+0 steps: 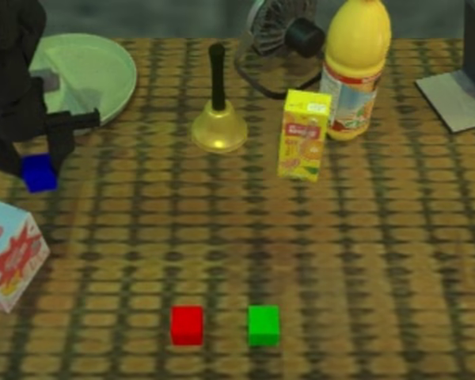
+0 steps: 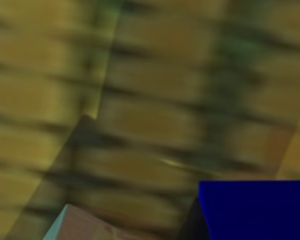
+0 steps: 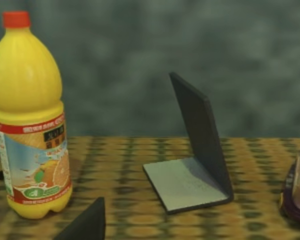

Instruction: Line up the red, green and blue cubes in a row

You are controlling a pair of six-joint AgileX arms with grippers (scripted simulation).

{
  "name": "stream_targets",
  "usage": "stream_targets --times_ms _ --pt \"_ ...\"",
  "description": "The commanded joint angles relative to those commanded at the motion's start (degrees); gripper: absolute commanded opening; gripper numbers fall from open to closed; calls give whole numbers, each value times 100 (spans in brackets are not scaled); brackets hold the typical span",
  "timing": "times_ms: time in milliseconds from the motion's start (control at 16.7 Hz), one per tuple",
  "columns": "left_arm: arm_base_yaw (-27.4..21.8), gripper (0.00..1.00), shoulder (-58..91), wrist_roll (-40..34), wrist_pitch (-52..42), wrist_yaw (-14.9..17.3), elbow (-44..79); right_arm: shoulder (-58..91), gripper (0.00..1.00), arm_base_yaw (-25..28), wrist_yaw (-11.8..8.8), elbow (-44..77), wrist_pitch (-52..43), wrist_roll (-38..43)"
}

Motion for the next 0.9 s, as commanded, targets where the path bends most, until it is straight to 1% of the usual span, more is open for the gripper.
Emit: stream_targets --times_ms 120,360,480,540,660,780,900 --pt "13 0 -86 1 -145 1 96 0 100 0 0 0 0 0" --pt "-31 0 -60 0 -136 -1 91 0 100 0 0 0 0 0" --pt "-227 0 3 -178 -192 -4 188 0 100 0 0 0 0 0" --pt "-415 0 52 -341 -239 -6 271 0 100 0 0 0 0 0" --pt "-967 0 173 -797 -363 -12 486 0 100 0 0 0 0 0" --pt "-1712 0 299 -1368 -507 -17 729 0 100 0 0 0 0 0" --pt "-2597 0 426 -2009 -666 -18 982 0 100 0 0 0 0 0"
